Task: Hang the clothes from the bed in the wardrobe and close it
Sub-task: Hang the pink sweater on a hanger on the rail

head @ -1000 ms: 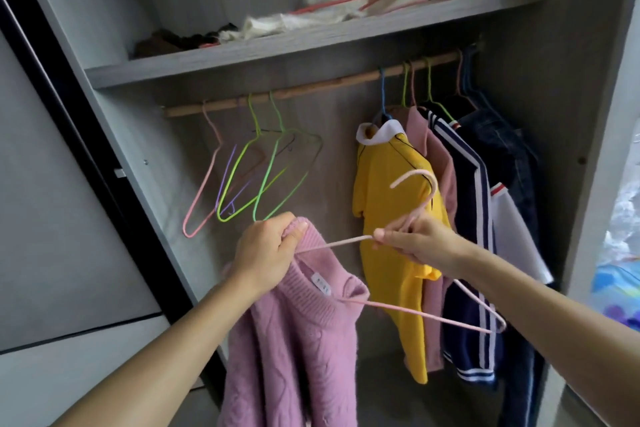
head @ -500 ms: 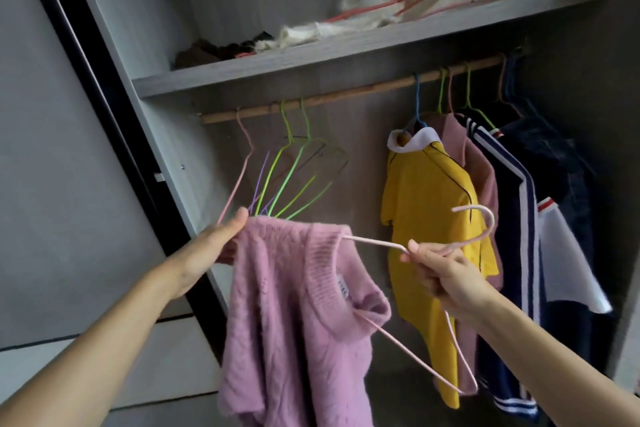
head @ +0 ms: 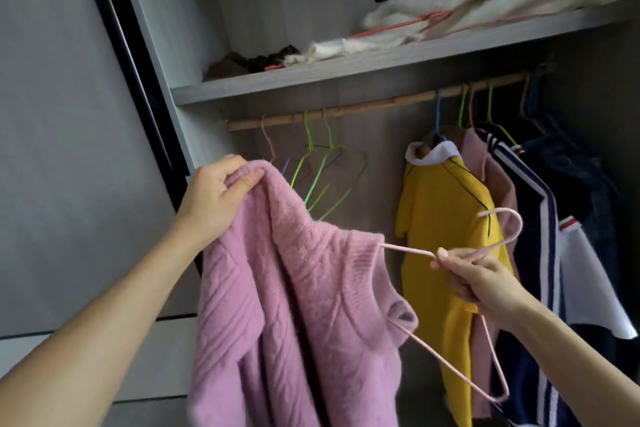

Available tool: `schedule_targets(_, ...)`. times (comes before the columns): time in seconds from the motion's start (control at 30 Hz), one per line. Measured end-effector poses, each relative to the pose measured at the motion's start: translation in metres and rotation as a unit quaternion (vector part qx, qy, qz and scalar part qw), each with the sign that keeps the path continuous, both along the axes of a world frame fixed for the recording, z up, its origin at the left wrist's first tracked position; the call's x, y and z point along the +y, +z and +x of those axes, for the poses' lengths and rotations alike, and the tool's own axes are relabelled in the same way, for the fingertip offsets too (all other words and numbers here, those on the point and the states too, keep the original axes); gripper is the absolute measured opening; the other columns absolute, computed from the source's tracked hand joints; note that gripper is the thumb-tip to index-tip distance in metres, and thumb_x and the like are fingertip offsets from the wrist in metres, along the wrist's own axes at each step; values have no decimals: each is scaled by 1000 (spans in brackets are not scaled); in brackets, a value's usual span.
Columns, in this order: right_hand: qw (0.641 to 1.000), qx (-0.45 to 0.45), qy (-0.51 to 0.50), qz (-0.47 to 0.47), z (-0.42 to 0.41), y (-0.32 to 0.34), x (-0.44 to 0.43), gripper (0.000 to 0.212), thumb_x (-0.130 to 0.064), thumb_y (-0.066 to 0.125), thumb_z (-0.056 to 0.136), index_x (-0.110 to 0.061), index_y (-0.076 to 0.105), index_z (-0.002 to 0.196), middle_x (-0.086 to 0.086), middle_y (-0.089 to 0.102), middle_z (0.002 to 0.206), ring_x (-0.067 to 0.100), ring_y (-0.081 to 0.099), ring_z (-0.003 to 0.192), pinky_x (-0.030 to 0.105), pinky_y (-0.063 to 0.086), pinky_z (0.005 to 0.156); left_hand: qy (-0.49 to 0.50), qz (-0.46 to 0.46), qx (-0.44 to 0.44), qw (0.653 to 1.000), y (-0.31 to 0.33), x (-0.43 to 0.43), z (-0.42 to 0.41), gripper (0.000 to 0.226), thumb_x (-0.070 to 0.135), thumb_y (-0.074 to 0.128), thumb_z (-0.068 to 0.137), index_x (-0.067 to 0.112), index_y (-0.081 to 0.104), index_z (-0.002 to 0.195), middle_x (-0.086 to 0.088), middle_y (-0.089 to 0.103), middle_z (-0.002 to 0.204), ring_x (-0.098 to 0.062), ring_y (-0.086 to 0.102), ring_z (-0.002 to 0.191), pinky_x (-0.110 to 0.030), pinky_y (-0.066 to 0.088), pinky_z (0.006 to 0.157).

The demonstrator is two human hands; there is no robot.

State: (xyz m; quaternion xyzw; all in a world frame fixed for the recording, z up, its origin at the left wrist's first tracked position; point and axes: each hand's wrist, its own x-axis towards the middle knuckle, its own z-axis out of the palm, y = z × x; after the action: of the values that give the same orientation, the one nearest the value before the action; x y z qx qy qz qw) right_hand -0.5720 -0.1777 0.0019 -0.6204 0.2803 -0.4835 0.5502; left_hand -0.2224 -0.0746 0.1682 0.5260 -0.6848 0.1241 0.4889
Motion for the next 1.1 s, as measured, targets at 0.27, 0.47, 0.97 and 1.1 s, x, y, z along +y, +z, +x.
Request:
schedule_targets(0.27, 998, -55, 19, 18, 55, -4, 19, 32, -36, 63, 85, -5, 69, 77, 3, 29, 54, 14, 23, 49, 21, 17, 42, 16, -26, -114, 993, 24, 5, -24, 31, 29, 61, 90, 6, 57, 69, 0, 48, 60, -7, 43, 58, -22, 34, 58)
schedule_targets(0.47, 996, -84, 7, 22, 43, -10, 6, 52, -56, 72, 75, -4, 68, 73, 1, 34, 52, 13, 27, 46, 19, 24, 41, 26, -24, -96, 995, 14, 21, 18, 44, 47, 53, 87, 16, 44, 57, 0, 36, 57, -5, 32, 53, -28, 29, 54)
schedule_targets(0.97, 988, -87, 70, 109, 88, -2, 23, 54, -53, 57, 86, -10, 55, 55, 1, 29, 46, 13, 21, 46, 22, 19, 45, 54, 15, -141, 988, -1, 22, 9, 48, 69, 43, 84, 25, 48, 64, 4, 37, 54, -12, 41, 55, -35, 37, 57)
schedule_targets(1.1, 992, -84, 23, 92, 70, 12, 15, 63, -69, 65, 73, -11, 53, 53, -2, 26, 43, 11, 20, 43, 18, 21, 40, 134, 69, -211, 966, -16, 31, 15, 63, 80, 29, 78, 21, 39, 60, 5, 42, 57, -15, 47, 56, -33, 40, 56)
